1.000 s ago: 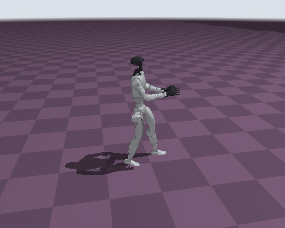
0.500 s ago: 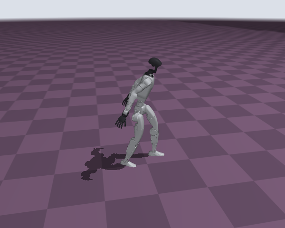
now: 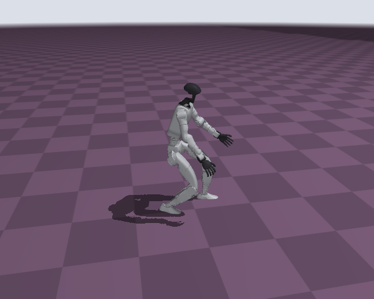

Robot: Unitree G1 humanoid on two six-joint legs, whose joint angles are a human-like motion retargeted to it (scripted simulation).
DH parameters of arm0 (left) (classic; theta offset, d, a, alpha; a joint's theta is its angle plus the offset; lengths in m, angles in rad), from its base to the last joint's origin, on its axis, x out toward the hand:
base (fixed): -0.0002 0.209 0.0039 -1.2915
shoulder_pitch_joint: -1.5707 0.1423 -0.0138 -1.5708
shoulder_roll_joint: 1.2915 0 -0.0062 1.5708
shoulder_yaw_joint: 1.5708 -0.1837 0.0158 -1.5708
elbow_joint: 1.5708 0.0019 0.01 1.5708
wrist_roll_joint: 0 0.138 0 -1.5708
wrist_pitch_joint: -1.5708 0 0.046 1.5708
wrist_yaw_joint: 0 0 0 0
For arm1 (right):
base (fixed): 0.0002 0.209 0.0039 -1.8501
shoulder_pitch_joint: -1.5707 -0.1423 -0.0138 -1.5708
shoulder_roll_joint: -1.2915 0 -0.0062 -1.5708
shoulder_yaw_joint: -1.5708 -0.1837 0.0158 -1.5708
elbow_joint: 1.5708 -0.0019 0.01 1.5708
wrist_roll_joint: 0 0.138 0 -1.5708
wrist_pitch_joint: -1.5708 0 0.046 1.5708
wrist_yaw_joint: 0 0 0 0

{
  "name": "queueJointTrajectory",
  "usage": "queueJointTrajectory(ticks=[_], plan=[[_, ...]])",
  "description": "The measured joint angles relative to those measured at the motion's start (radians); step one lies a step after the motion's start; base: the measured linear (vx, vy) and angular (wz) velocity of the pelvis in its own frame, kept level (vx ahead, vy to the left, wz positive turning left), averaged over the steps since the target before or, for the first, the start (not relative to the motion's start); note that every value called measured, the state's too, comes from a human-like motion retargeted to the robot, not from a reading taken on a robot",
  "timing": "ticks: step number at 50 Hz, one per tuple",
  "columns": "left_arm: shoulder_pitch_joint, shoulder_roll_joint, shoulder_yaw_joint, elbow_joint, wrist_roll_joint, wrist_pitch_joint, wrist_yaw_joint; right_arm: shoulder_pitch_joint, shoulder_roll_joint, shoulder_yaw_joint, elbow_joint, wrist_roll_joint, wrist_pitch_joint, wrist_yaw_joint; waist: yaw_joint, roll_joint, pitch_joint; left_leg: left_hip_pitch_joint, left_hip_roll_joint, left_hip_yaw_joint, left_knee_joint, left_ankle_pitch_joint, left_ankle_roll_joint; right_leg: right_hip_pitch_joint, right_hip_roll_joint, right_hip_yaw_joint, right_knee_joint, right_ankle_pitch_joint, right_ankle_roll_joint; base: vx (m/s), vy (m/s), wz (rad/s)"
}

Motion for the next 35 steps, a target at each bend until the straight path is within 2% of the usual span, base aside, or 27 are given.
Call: queueJointTrajectory(ticks=[2,3,5,7,8,10,12,14,17,18,20,21,22,23,25,27,28,30,32,35], plan=[[-0.197,0.037,-0.130,-0.103,0.035,-0.040,0.015,-0.180,-0.097,0.106,-0.286,0.077,-0.064,-0.051,0.064,-0.007,-0.023,0.201,0.007,0.044,-0.353,0.031,0.009,0.058,0.033,0.035,-0.230,0.148,0.069,-0.68,-0.33,-1.27],[-0.280,0.063,-0.191,-0.162,0.060,-0.064,0.034,-0.261,-0.162,0.152,-0.439,0.090,-0.096,-0.081,0.098,-0.023,-0.036,0.334,-0.009,0.078,-0.582,0.034,0.002,0.100,0.039,0.064,-0.370,0.241,0.125,-0.63,-0.35,-1.34],[-0.419,0.138,-0.286,-0.297,0.143,-0.114,0.070,-0.418,-0.306,0.213,-0.742,0.083,-0.164,-0.144,0.151,-0.049,-0.079,0.569,-0.046,0.110,-0.984,0.027,-0.055,0.196,0.057,0.122,-0.681,0.469,0.260,-0.57,-0.48,-1.16],[-0.553,0.238,-0.337,-0.444,0.243,-0.165,0.103,-0.597,-0.440,0.233,-0.972,0.033,-0.212,-0.205,0.150,-0.080,-0.137,0.646,-0.024,0.065,-1.095,0.014,-0.128,0.284,0.122,0.109,-1.021,0.735,0.296,-0.58,-1.02,-0.23],[-0.625,0.278,-0.348,-0.518,0.277,-0.196,0.124,-0.689,-0.502,0.237,-1.049,-0.005,-0.223,-0.241,0.137,-0.107,-0.156,0.653,-0.035,0.043,-1.081,0.022,-0.142,0.313,0.131,0.105,-1.156,0.836,0.296,-0.65,-1.04,0.41],[-0.788,0.339,-0.349,-0.680,0.304,-0.259,0.178,-0.889,-0.614,0.240,-1.146,-0.082,-0.212,-0.320,0.096,-0.157,-0.172,0.594,-0.077,0.022,-0.916,0.051,-0.135,0.343,0.112,0.110,-1.346,0.922,0.296,-0.74,-0.69,0.65],[-0.907,0.363,-0.330,-0.829,0.295,-0.325,0.225,-1.029,-0.681,0.224,-1.165,-0.120,-0.198,-0.371,0.073,-0.176,-0.195,0.498,-0.090,0.052,-0.655,0.088,-0.112,0.362,0.079,0.109,-1.391,0.868,0.296,-0.81,-0.17,0.21],[-0.972,0.403,-0.295,-0.955,0.302,-0.374,0.277,-1.111,-0.713,0.200,-1.164,-0.117,-0.193,-0.381,0.086,-0.167,-0.227,0.420,-0.066,0.117,-0.424,0.123,-0.074,0.385,0.035,0.082,-1.355,0.818,0.296,-0.79,0.08,-0.68],[-0.945,0.528,-0.205,-1.110,0.369,-0.393,0.381,-1.143,-0.699,0.165,-1.187,-0.059,-0.204,-0.330,0.142,-0.140,-0.292,0.359,-0.032,0.210,-0.219,0.228,-0.026,0.411,-0.084,0.009,-1.206,0.777,0.286,-0.66,0.04,-1.36],[-0.891,0.578,-0.165,-1.159,0.395,-0.389,0.413,-1.121,-0.676,0.146,-1.211,-0.033,-0.210,-0.302,0.161,-0.126,-0.316,0.351,-0.020,0.203,-0.192,0.292,-0.049,0.423,-0.113,-0.026,-1.144,0.753,0.259,-0.57,-0.25,-1.38],[-0.706,0.662,-0.057,-1.272,0.417,-0.379,0.435,-1.026,-0.624,0.093,-1.291,0.011,-0.216,-0.239,0.185,-0.098,-0.373,0.348,-0.036,0.149,-0.191,0.414,-0.135,0.452,-0.186,-0.074,-1.034,0.707,0.229,-0.54,-0.36,-1.13],[-0.581,0.687,0.014,-1.329,0.401,-0.379,0.400,-0.953,-0.601,0.057,-1.346,0.017,-0.216,-0.205,0.191,-0.089,-0.399,0.362,-0.055,0.121,-0.207,0.409,-0.174,0.476,-0.227,-0.081,-1.003,0.699,0.234,-0.53,-0.37,-0.80],[-0.453,0.709,0.089,-1.385,0.381,-0.381,0.355,-0.878,-0.581,0.018,-1.401,0.016,-0.216,-0.172,0.196,-0.080,-0.422,0.379,-0.067,0.102,-0.216,0.367,-0.201,0.504,-0.266,-0.084,-0.979,0.692,0.242,-0.56,-0.40,-0.59],[-0.319,0.725,0.172,-1.437,0.352,-0.386,0.291,-0.800,-0.567,-0.026,-1.459,0.002,-0.214,-0.137,0.199,-0.070,-0.435,0.400,-0.065,0.104,-0.211,0.253,-0.202,0.538,-0.297,-0.078,-0.972,0.687,0.256,-0.61,-0.43,-0.34],[-0.160,0.750,0.262,-1.471,0.324,-0.398,0.211,-0.711,-0.574,-0.086,-1.509,-0.041,-0.220,-0.105,0.186,-0.075,-0.434,0.410,-0.047,0.145,-0.185,-0.062,-0.165,0.578,-0.346,-0.059,-0.965,0.613,0.270,-0.71,-0.49,0.06],[0.240,0.705,0.583,-1.599,0.281,-0.409,0.083,-0.491,-0.551,-0.230,-1.631,-0.211,-0.214,-0.051,0.141,-0.050,-0.339,0.395,0.016,0.184,-0.076,-0.328,-0.116,0.599,-0.334,-0.012,-0.882,0.383,0.224,-0.86,-0.54,0.27],[0.399,0.644,0.693,-1.635,0.290,-0.406,0.078,-0.392,-0.541,-0.273,-1.660,-0.281,-0.217,-0.054,0.109,-0.045,-0.285,0.355,0.042,0.186,-0.019,-0.385,-0.086,0.583,-0.318,0.001,-0.825,0.254,0.184,-0.93,-0.56,0.49],[0.659,0.450,0.811,-1.659,0.327,-0.390,0.109,-0.164,-0.504,-0.326,-1.679,-0.358,-0.235,-0.081,0.051,-0.038,-0.170,0.258,0.086,0.159,0.076,-0.382,-0.040,0.529,-0.272,0.016,-0.707,0.061,0.099,-0.93,-0.53,0.47],[0.825,0.197,0.777,-1.610,0.344,-0.352,0.129,0.095,-0.410,-0.323,-1.622,-0.330,-0.254,-0.080,0.018,-0.036,-0.078,0.200,0.107,0.115,0.076,-0.291,-0.036,0.471,-0.227,0.017,-0.643,0.016,0.048,-0.81,-0.45,0.09],[0.967,-0.096,0.638,-1.449,0.302,-0.298,0.079,0.429,-0.226,-0.322,-1.467,-0.180,-0.273,-0.010,0.004,-0.037,0.011,0.240,0.109,0.090,-0.099,-0.176,-0.047,0.437,-0.177,0.016,-0.686,0.087,0.066,-0.61,-0.37,-0.14]])
